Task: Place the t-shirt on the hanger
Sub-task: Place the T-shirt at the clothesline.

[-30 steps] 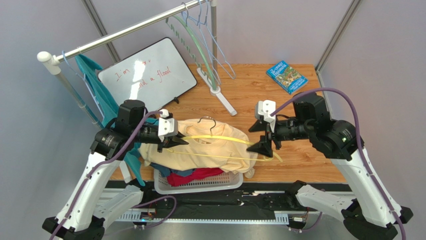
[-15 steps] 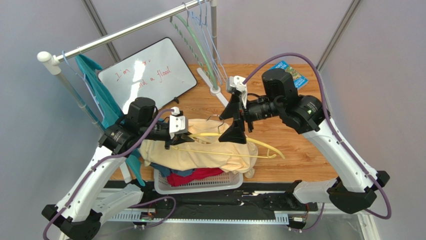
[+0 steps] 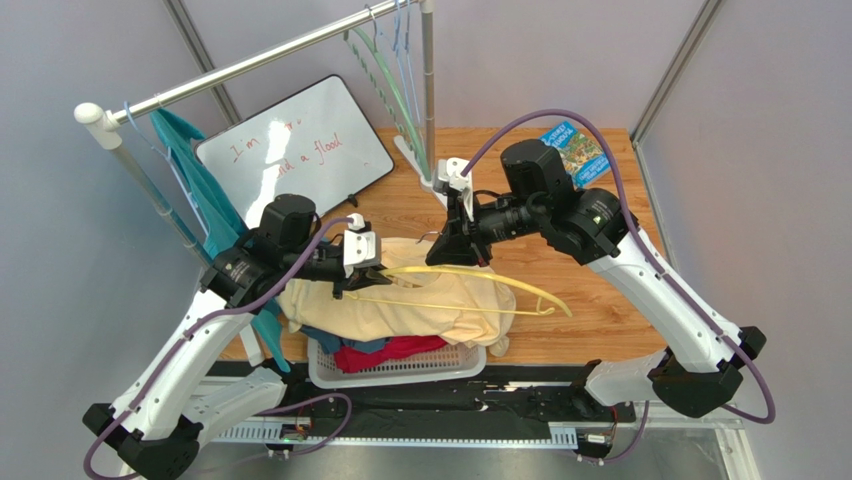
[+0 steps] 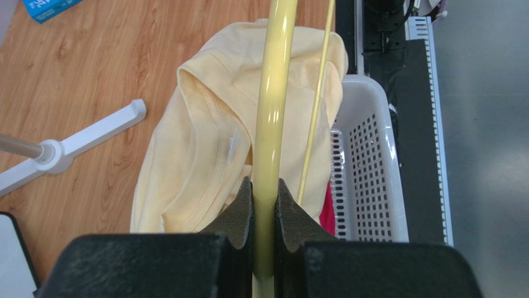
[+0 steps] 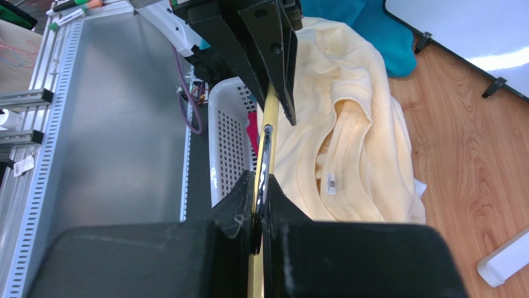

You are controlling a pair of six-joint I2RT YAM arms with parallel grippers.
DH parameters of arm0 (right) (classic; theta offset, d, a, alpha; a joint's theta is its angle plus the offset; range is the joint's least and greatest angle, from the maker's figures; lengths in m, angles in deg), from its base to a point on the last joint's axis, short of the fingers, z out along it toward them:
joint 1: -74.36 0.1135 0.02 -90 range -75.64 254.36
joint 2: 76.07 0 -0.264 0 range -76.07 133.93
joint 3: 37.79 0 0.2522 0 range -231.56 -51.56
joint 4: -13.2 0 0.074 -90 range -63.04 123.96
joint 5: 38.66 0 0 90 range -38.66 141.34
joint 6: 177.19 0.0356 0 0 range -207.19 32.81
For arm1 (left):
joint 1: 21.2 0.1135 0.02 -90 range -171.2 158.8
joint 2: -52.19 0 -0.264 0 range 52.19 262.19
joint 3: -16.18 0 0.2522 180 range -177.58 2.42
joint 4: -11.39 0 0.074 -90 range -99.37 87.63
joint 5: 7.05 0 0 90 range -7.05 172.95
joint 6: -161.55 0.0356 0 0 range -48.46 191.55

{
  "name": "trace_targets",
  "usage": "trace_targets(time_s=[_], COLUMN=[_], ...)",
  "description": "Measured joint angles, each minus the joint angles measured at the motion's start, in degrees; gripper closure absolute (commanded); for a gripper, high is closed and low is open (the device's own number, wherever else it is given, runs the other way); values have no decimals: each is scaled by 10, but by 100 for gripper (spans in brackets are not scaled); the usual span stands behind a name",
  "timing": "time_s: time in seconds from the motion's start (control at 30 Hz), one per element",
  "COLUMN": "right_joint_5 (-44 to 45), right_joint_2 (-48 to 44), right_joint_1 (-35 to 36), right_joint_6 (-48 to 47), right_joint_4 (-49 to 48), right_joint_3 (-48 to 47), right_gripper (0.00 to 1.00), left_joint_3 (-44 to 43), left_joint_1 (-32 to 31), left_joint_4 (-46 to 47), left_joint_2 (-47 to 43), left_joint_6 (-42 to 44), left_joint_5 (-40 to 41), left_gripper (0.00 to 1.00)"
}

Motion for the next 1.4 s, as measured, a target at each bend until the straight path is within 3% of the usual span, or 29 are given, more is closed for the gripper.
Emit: trace_targets(time_s=[0.03, 0.07, 0.1, 0.2, 0.27, 0.43, 0.5, 0.7, 0.83, 1.03, 1.13, 1.4], right_joint_5=[3, 9, 11, 16, 16, 25, 36, 68, 83, 86, 84, 59], right_joint_2=[1, 1, 1, -1, -6, -40, -64, -138, -146, -102, -89, -86], right_joint_1=[0, 0, 0, -4, -12, -54, -59, -57, -64, -101, -112, -119], right_joint_6=[0, -2, -3, -13, -23, -55, -69, -84, -69, -24, -13, 2], right_joint_4=[1, -1, -1, 4, 17, 62, 81, 122, 122, 118, 112, 78], right_joint_3=[0, 1, 1, 4, 8, 7, 6, 5, 4, 4, 4, 11], right_gripper=[100, 100, 100, 100, 100, 100, 100, 100, 100, 100, 100, 100], left_joint_3=[0, 0, 0, -5, -19, -69, -82, -60, -44, -19, 3, 48], left_joint_1=[-1, -1, -1, 0, 20, 172, 186, 186, 183, 125, 99, 88], left_joint_4=[-1, -1, -1, -3, -11, -39, -59, -111, -110, -68, -60, -37], left_joint_2=[0, 0, 0, 0, 2, 9, 9, 8, 30, 63, 58, 57], left_joint_6=[0, -2, -3, -14, -17, 3, 37, 156, 180, 180, 194, 233], left_joint_5=[3, 4, 6, 19, 16, -38, -44, -43, -43, 9, 34, 92], left_gripper=[89, 73, 44, 32, 32, 32, 37, 49, 57, 57, 51, 52])
